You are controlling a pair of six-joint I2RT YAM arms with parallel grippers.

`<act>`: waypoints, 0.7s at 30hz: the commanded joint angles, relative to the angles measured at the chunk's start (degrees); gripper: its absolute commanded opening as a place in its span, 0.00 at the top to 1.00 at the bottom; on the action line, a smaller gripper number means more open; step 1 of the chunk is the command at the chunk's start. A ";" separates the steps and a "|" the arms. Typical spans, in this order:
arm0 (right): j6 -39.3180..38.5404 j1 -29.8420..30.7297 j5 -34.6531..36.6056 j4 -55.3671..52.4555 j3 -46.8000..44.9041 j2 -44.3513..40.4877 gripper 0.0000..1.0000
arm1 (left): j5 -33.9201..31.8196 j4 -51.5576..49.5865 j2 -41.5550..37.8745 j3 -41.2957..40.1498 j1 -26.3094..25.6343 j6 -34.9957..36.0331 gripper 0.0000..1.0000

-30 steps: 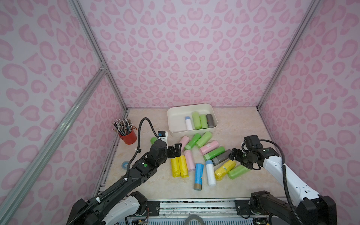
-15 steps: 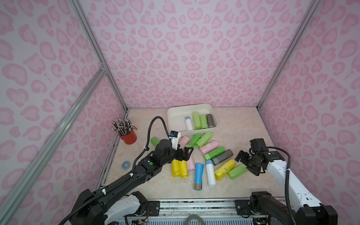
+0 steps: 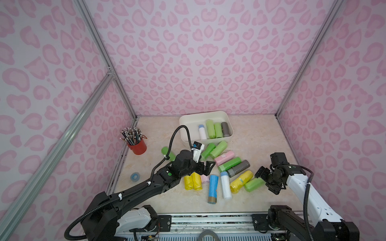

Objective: Put the roll of trash bags into the storage box
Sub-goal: Pick up the roll of trash bags from the center of the board.

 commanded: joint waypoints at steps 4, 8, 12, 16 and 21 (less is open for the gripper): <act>1.31 -0.44 0.28 1.60 -1.98 0.71 0.11 | 0.11 4.00 0.43 -0.72 0.00 -0.39 0.00; 1.54 -0.66 -0.07 3.42 -3.13 1.65 0.11 | -0.48 4.26 0.96 -0.71 0.00 -0.76 0.00; 1.84 -0.96 -0.07 5.20 -4.36 2.64 0.11 | -0.98 4.62 1.09 -0.80 0.00 -1.09 0.00; 1.84 -1.12 -0.16 6.40 -4.85 3.43 0.12 | -1.77 4.44 0.88 -0.91 0.00 -1.23 0.00; 1.76 -1.23 0.37 7.49 -5.53 4.22 0.12 | -2.53 4.53 0.83 -1.14 0.00 -1.27 0.00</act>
